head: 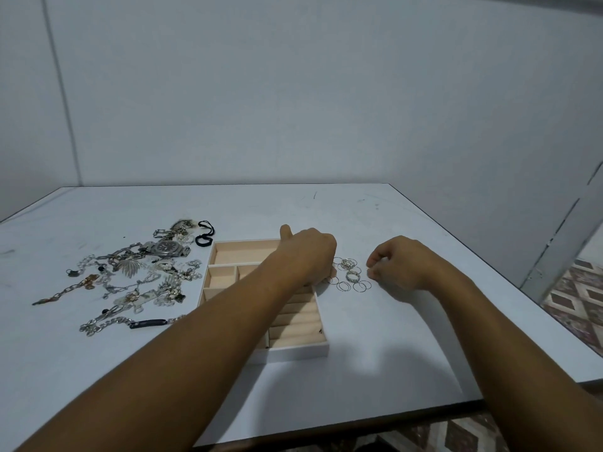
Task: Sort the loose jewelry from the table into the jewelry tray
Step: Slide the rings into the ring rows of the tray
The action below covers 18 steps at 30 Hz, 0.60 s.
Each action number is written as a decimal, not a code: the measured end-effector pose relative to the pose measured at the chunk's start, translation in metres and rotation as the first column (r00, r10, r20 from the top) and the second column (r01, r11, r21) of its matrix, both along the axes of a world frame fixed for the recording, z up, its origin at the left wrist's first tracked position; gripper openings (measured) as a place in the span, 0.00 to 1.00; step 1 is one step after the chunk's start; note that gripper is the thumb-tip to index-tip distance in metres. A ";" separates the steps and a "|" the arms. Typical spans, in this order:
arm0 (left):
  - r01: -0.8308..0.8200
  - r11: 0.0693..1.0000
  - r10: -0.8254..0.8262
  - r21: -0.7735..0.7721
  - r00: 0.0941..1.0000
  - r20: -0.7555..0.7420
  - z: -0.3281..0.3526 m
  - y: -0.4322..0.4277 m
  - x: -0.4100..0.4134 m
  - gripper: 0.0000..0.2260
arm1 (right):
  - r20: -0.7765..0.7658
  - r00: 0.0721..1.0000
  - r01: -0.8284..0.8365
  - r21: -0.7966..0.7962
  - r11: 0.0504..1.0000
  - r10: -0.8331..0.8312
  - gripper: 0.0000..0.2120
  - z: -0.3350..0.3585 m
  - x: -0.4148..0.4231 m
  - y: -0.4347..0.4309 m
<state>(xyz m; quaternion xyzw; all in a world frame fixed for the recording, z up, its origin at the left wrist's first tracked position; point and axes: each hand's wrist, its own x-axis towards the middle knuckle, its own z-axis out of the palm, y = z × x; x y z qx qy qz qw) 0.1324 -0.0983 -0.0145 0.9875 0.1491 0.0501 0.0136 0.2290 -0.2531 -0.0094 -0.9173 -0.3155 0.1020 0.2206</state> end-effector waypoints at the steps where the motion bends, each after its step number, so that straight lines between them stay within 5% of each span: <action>1: -0.006 1.000 0.006 -0.014 1.000 -0.001 0.001 -0.001 0.000 0.03 | 0.001 1.000 -0.005 -0.003 1.000 0.005 0.04 0.000 0.000 -0.003; 18: 0.040 0.994 -0.039 -0.100 0.999 0.013 0.010 -0.015 -0.013 0.09 | 0.055 0.997 -0.047 0.032 0.998 0.045 0.05 -0.011 -0.007 -0.002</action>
